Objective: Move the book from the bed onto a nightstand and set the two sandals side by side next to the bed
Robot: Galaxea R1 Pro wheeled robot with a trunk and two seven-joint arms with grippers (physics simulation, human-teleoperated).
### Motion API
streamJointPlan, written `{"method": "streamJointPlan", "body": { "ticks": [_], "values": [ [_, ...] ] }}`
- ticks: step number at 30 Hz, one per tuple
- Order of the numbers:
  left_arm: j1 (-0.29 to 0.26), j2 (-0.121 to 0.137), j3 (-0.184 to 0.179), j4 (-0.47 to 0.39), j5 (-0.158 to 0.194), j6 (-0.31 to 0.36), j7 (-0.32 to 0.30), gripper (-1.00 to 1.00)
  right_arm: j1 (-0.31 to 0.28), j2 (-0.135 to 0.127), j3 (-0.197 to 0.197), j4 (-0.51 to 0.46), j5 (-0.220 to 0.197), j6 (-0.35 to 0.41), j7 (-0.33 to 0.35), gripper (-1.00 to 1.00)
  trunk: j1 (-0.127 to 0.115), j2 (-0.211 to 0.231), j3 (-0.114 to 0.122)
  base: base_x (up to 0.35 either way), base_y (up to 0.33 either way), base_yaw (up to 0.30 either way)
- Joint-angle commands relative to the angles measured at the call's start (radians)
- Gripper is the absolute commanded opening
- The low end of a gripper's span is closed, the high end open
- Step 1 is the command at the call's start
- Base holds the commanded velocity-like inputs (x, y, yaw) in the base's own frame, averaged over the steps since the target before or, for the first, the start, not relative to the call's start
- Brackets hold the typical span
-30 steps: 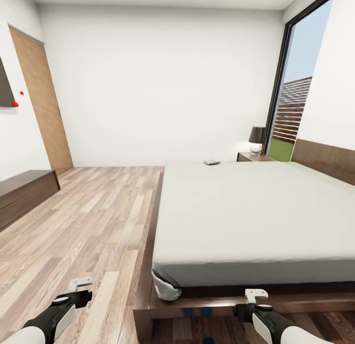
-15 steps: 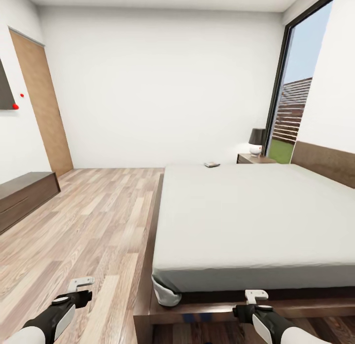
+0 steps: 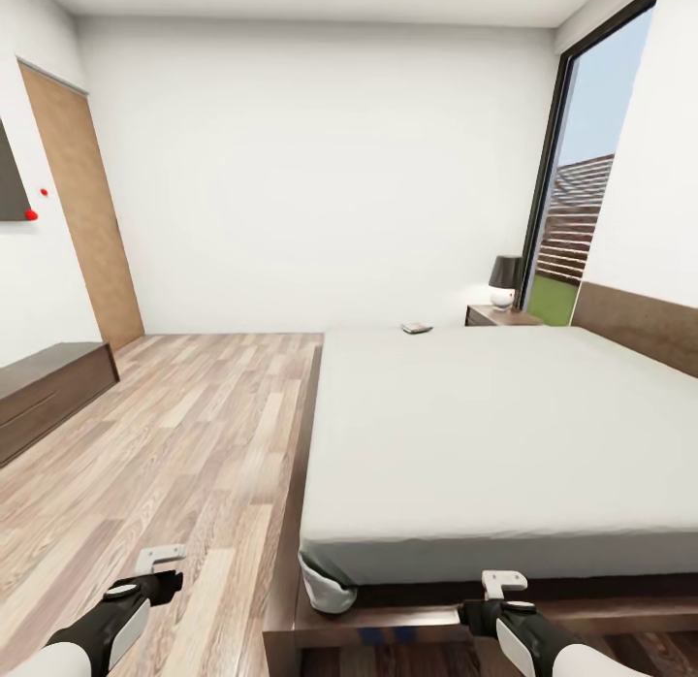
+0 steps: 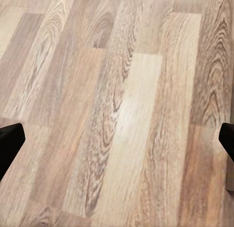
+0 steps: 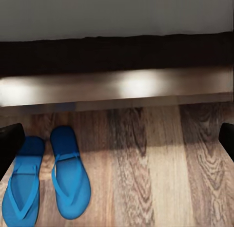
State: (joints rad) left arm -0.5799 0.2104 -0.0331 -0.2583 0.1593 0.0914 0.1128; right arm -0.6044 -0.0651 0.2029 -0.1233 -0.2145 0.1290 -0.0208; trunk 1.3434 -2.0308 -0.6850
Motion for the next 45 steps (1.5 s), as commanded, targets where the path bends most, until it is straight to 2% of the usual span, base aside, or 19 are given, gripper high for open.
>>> {"method": "streamJointPlan", "body": {
  "ticks": [1, 45],
  "values": [
    [0.000, -0.001, -0.004, -0.002, 0.009, 0.005, 0.004, 1.00, 0.000, 0.000, 0.008, -0.002, -0.009, 0.006, -0.002, 1.00, -0.004, 0.007, 0.002, 0.000, 0.000, 0.000],
    [0.000, -0.006, -0.004, -0.002, 0.009, 0.004, 0.004, 1.00, 0.001, 0.007, 0.009, -0.002, -0.009, 0.006, -0.002, 1.00, -0.173, 0.315, 0.140, 0.000, 0.000, 0.000]
  ]
}}
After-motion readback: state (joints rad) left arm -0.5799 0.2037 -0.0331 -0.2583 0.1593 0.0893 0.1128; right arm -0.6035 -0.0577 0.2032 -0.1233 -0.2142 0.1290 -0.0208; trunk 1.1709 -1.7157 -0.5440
